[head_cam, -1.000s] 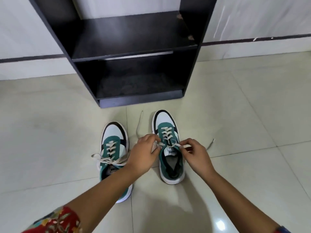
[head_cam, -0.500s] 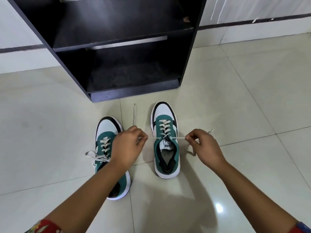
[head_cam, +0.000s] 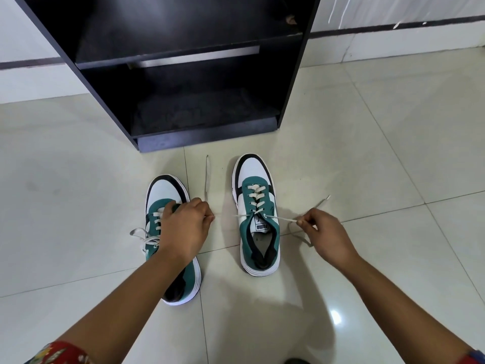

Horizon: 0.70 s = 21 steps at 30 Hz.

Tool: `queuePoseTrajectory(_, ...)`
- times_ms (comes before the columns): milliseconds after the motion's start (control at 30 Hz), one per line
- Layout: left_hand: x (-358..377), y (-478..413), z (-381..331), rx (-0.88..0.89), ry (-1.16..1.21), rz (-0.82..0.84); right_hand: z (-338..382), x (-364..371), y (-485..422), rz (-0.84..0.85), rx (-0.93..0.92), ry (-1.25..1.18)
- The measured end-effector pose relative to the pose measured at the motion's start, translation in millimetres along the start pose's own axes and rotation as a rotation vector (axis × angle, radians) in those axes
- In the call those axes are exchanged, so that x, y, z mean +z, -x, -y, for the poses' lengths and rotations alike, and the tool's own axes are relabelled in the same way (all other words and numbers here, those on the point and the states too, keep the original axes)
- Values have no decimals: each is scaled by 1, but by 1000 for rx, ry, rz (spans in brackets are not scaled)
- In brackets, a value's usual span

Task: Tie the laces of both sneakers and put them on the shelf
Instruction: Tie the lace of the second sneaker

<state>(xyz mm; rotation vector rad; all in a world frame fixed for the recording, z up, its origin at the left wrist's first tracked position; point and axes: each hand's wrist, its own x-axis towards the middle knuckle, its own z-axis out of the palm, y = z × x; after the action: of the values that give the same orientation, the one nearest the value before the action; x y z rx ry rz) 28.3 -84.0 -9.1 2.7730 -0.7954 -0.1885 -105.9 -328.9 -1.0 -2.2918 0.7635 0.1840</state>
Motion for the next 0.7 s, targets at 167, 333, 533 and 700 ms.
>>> queuePoseTrajectory(167, -4, 4, -11, 7, 33, -35, 11, 10, 7, -132, -109, 31)
queuePoseTrajectory(333, -3, 13, -35, -303, 719, 107, 22, 12, 25, -259, -140, 155)
queuePoseTrajectory(533, 3, 1, -55, -392, 760, 212, 17, 7, 9, -210, -89, 20)
queuePoseTrajectory(700, 6, -10, -63, -421, 664, 295, 10, 4, -10, -59, 140, -43)
